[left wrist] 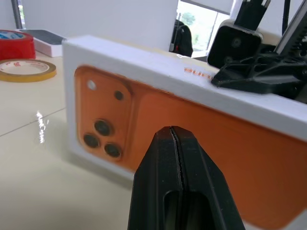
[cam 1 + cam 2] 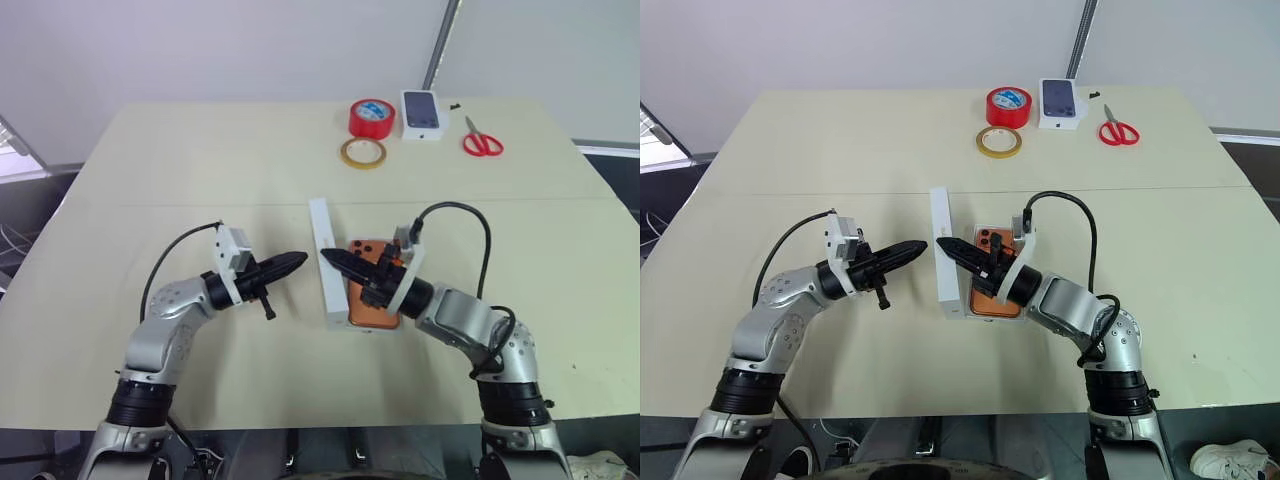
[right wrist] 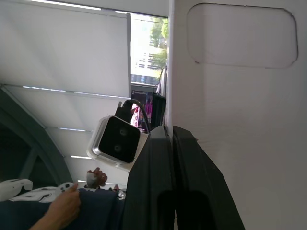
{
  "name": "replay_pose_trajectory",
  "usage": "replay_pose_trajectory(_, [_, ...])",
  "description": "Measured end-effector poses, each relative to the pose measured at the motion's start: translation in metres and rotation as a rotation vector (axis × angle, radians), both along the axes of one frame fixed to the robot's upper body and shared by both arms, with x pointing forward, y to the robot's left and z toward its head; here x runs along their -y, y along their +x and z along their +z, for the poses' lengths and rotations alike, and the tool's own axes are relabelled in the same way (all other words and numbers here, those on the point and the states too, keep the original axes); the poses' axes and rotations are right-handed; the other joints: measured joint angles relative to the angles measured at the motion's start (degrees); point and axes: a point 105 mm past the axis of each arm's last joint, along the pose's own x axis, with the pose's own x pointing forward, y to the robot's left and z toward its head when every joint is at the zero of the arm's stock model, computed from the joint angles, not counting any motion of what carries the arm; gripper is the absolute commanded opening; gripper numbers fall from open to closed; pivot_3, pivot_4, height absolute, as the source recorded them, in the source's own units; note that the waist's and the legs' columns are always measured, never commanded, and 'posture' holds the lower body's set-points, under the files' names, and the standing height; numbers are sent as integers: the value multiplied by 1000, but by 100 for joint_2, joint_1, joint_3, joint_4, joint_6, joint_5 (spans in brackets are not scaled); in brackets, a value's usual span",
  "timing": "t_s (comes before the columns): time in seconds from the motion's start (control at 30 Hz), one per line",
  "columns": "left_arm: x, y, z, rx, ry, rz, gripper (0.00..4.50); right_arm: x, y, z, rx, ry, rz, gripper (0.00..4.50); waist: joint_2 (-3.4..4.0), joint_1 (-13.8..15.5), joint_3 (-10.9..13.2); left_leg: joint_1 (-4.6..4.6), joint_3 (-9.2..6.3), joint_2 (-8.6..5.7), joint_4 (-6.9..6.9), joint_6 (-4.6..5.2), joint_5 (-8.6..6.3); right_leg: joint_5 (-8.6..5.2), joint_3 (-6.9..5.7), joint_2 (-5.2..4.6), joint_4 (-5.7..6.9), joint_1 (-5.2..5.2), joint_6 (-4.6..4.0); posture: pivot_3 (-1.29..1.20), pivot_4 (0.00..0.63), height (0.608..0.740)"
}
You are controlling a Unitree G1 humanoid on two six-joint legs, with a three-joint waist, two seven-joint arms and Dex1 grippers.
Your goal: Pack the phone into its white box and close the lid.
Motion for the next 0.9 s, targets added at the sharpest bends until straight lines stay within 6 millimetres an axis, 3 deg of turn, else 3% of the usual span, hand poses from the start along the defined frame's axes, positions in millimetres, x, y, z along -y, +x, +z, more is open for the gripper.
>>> replay_pose_trajectory(0.13, [3, 2, -12, -34, 15, -3, 30, 8, 2, -15, -33, -52, -31, 0, 0, 10, 0, -1, 0, 0, 0, 1, -1, 0, 0, 0, -1, 0, 0, 0, 150, 740])
replay_pose_trajectory(0.37, [22, 0, -35, -81, 20, -40, 30, 18, 3, -16, -11, -66, -57, 0, -1, 26, -1, -2, 0, 0, 0, 3, -1, 0, 0, -1, -5, 3, 0, 0, 150, 740])
replay_pose_trajectory(0.5, [32, 3, -39, -85, 10, -49, 0, 35, 4, -18, -16, -65, -122, 1358, -1, 51, -1, -4, 0, 0, 2, 4, -2, 0, 0, -2, -8, 5, 0, 0, 150, 740])
replay_pose_trajectory(0.63, [51, 5, -40, -83, -12, -79, 0, 65, 3, -20, 7, -134, -215, 3409, -1, 36, -1, -9, 1, 0, 3, 13, -7, 0, -1, -2, -16, 5, 1, 0, 150, 740])
replay_pose_trajectory(0.77, [69, 6, -41, -88, -32, -105, 0, 94, 0, -17, 97, -260, -277, 3409, 0, 32, 0, -8, 2, 0, 5, 13, -7, 0, -1, 1, -13, 5, 2, 0, 150, 740])
replay_pose_trajectory(0.9, [72, 8, -42, -84, -36, -95, 0, 128, 4, -15, 217, -468, -346, 3409, 3, 24, -1, -6, 5, 1, 6, 13, -7, 0, 0, 5, -12, 5, 2, 0, 150, 740])
